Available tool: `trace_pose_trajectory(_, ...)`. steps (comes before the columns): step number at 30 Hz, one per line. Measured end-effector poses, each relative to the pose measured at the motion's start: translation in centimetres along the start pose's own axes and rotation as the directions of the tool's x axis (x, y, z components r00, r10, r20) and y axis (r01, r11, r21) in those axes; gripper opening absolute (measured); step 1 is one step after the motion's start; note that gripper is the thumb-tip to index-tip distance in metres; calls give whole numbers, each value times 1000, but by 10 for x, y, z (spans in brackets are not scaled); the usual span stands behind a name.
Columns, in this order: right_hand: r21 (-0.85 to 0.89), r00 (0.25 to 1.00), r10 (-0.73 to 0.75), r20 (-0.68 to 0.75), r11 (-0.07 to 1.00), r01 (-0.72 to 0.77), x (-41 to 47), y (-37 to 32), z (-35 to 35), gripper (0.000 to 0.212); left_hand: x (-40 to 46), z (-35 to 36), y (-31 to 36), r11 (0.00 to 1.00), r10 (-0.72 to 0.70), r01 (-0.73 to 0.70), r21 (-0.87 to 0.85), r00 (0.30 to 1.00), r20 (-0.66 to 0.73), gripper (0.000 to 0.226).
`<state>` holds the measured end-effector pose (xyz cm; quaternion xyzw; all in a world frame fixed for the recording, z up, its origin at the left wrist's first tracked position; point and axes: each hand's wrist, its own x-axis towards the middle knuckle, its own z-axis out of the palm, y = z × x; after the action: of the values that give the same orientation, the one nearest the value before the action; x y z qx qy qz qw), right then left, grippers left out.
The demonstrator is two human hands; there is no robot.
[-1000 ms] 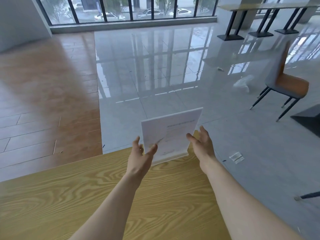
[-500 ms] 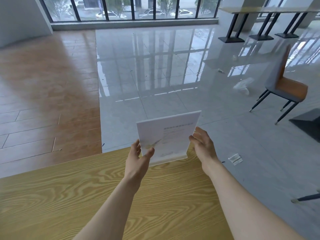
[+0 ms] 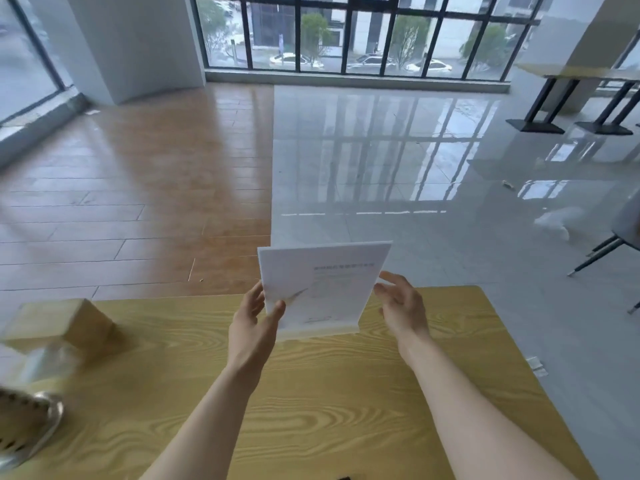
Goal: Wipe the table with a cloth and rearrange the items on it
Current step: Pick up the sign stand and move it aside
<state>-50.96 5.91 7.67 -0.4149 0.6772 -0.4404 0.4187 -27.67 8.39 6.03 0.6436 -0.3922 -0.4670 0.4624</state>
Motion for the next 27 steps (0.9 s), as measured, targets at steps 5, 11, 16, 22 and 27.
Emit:
trace_pose_trajectory(5, -46, 995, -16, 96, 999, 20, -69, -17, 117, 24, -25, -142, -20, 1000, 24, -22, 11, 988, -154, 51)
trace_pose_trajectory(11, -131, 982, -48, 184, 989, 73, -154, -25, 249, 9, -71, -289, -55, 999, -25, 14, -34, 936, -351, 44)
trace_pose_trajectory(16, -219, 969, -78, 234, 967, 131, -219, -21, 326, 14, -111, -374, -82, 991, -70, 6, -136, 878, -473, 41)
trace_pose_trajectory(22, -288, 951, -101, 293, 939, 189, -271, -11, 374, 7, -142, -430, -112, 988, -123, 49, -144, 819, -561, 41)
trace_pose_trajectory(27, -306, 929, -116, 351, 924, 231, -295, -6, 399, 10, -150, -461, -130, 980, -177, 85, -179, 783, -596, 39)
